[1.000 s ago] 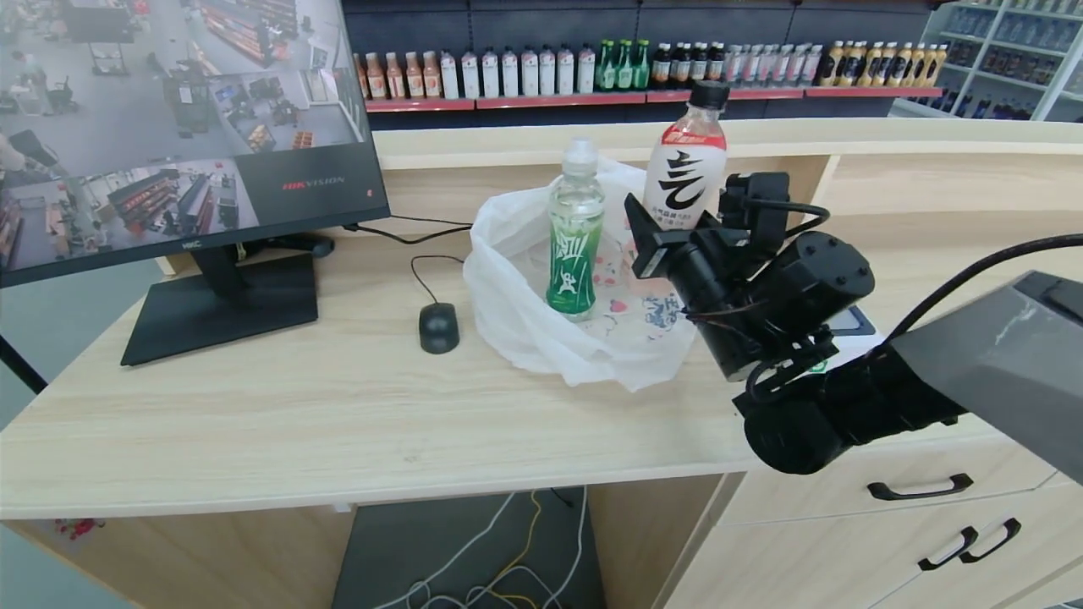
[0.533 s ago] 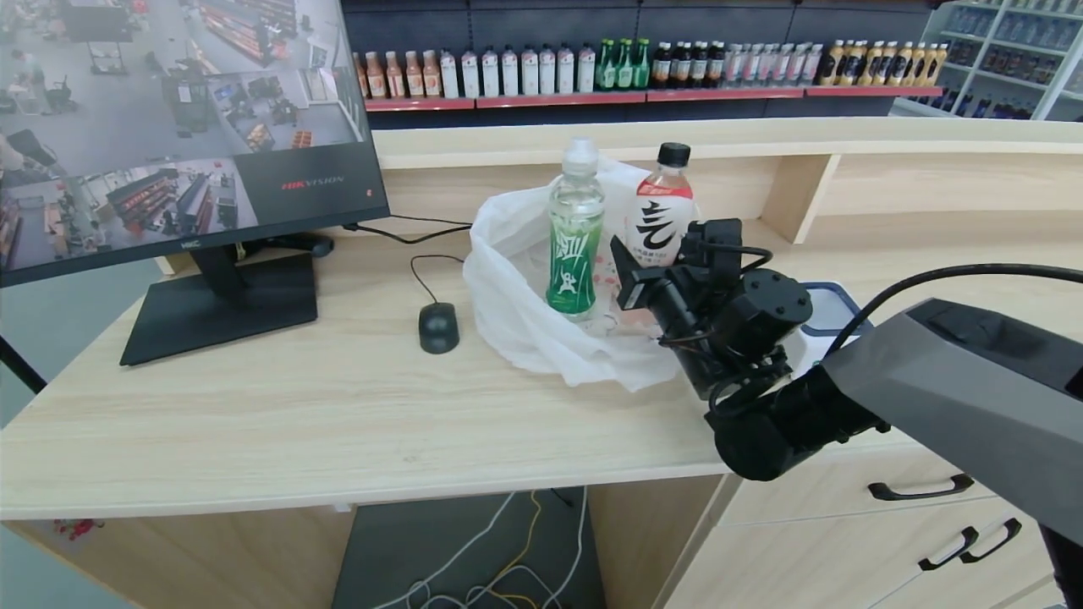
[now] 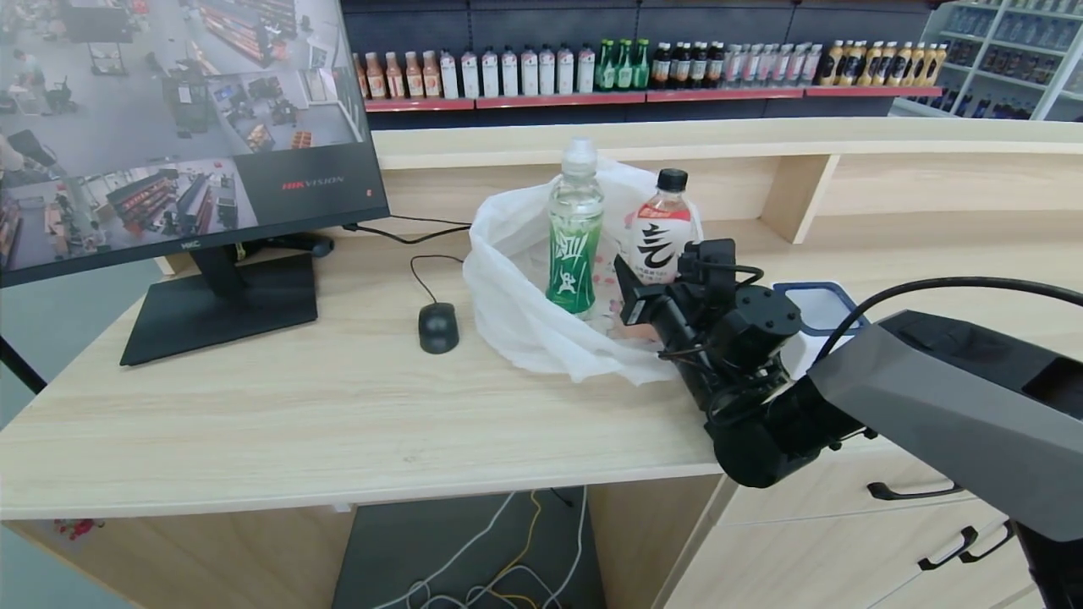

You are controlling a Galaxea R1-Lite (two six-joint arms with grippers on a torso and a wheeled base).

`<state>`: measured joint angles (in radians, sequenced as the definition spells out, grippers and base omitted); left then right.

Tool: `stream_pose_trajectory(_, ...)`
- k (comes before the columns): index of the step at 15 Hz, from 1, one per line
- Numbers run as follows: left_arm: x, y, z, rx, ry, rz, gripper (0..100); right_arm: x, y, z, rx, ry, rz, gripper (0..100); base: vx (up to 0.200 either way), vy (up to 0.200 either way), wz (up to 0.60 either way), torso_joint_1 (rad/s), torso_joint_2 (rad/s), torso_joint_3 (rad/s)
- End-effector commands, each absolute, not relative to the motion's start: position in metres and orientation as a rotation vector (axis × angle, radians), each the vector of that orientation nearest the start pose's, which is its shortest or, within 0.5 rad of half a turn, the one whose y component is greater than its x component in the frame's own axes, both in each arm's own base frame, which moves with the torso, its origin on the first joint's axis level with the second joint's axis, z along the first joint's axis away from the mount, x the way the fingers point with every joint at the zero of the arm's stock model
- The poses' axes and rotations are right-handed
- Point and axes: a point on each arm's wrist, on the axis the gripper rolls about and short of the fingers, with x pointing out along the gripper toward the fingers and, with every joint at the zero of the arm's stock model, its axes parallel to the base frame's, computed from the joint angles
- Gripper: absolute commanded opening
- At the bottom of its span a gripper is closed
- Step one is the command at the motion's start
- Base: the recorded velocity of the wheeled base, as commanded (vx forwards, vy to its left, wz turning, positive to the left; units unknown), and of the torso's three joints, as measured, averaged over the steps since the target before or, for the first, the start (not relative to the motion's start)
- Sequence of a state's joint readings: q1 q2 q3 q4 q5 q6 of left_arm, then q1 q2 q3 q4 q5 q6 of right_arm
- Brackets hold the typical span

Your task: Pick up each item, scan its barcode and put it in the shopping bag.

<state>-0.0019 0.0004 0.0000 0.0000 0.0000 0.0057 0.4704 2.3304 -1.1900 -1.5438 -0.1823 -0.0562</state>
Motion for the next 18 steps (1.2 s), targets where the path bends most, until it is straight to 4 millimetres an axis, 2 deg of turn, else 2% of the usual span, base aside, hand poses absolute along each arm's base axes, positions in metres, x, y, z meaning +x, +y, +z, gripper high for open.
stream_pose_trajectory(1, -0.023, 0.0, 0.075, 0.006, 0.0, -0.002, 100, 0.396, 0.198, 0.125, 0.07, -0.377, 0.276, 0, 0.0, 0.0, 0.0, 0.0, 0.0, 0.0)
stream_pose_trajectory(15, -0.023, 0.0, 0.075, 0.006, 0.0, -0.002, 100, 0.39, 0.202, 0.115, 0.054, -0.36, 0.297, 0, 0.0, 0.0, 0.0, 0.0, 0.0, 0.0)
stream_pose_trajectory(16, -0.023, 0.0, 0.075, 0.006, 0.0, -0.002, 100, 0.39, 0.202, 0.115, 0.056, -0.361, 0.297, 100, 0.0, 0.0, 0.0, 0.0, 0.0, 0.0)
stream_pose_trajectory(18, -0.023, 0.0, 0.075, 0.005, 0.0, -0.002, 100, 0.389, 0.202, 0.115, 0.056, -0.359, 0.296, 100, 0.0, 0.0, 0.0, 0.0, 0.0, 0.0)
